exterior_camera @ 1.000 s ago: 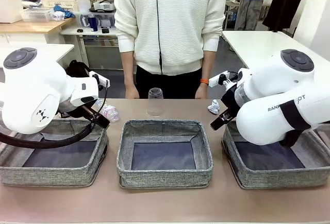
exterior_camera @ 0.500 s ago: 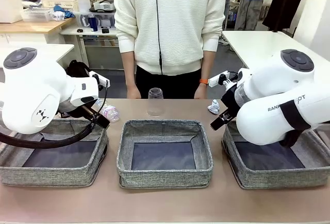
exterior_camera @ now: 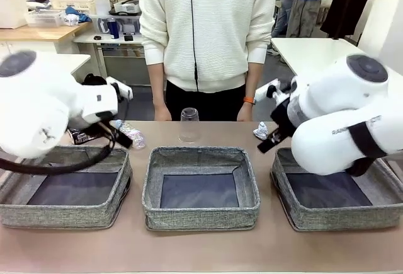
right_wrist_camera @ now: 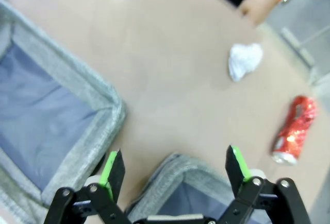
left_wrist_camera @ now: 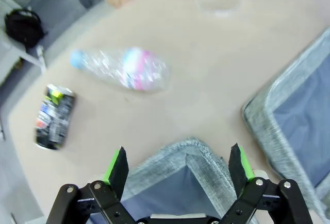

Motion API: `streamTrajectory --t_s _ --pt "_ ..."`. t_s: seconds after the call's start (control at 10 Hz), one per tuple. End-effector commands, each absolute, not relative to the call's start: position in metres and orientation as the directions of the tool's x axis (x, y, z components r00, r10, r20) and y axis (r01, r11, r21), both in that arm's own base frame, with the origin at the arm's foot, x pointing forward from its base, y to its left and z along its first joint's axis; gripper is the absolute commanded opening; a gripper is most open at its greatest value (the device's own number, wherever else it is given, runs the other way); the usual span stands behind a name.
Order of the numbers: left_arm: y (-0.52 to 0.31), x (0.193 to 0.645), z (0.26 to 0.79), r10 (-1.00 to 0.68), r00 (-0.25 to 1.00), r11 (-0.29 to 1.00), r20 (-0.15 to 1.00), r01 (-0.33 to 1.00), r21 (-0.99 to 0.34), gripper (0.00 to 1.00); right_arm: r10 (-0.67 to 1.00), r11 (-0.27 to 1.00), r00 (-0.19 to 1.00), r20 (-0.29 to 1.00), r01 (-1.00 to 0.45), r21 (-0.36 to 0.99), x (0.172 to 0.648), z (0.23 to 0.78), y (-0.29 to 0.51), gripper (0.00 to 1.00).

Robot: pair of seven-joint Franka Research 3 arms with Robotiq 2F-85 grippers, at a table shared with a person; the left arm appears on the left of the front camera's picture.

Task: Sort the waste into the appropriate baskets.
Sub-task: Pick up the waste item pointed out by the person.

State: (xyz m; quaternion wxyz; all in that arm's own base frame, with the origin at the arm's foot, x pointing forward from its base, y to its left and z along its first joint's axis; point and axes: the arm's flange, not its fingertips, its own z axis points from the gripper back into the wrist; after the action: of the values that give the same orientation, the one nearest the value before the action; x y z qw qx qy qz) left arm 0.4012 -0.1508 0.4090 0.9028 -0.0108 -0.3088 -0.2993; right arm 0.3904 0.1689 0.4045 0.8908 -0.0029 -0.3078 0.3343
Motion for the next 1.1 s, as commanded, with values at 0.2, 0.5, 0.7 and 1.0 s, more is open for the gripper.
streamTrajectory --t_s 0.2,0.5,0.7,1.0 --pt "-0.066 0.241 0.504 -0.515 0.546 0.834 0.661 0.499 0.237 1.00 0.537 0.843 0.612 0.581 -0.350 -0.409 0.216 0.505 0.117 1.00" --pt "-0.116 0.345 0.547 -0.495 0.542 0.839 0.679 0.502 0.211 1.00 0.521 0.852 0.629 0.577 -0.339 -0.400 0.291 0.561 0.143 1.00" --pt "-0.088 0.320 0.572 -0.457 0.642 0.857 0.616 0.504 0.111 1.00 0.308 0.931 0.793 0.525 -0.364 0.004 0.319 0.542 0.129 1.00" --pt "-0.011 0.330 0.540 -0.318 0.797 0.653 0.513 0.576 -0.491 1.00 -0.325 0.607 0.930 0.169 0.069 0.791 0.314 0.538 0.032 1.00"
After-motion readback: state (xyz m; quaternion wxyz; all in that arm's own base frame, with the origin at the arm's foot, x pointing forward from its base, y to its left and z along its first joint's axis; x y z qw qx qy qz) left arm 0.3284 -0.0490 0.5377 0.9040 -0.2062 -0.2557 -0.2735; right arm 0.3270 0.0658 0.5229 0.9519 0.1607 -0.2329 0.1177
